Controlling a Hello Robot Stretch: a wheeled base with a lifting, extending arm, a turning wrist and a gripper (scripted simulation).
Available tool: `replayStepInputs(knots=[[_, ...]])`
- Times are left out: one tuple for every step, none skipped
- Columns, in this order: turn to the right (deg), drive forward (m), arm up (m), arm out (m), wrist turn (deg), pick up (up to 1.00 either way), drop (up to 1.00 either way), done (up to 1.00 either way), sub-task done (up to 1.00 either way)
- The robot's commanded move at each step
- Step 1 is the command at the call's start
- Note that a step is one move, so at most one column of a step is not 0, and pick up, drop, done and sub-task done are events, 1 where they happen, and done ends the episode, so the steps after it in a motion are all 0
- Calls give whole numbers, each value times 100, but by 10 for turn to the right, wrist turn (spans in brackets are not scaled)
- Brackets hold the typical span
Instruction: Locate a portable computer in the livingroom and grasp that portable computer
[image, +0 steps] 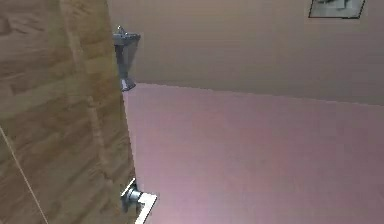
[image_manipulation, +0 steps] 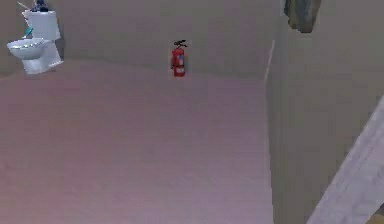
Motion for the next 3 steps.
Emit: replayStepInputs(knots=[[450,0,0,0,0,0,0,0,0],[450,0,0,0,0,0,0,0,0],[390,0,0,0,0,0,0,0,0]])
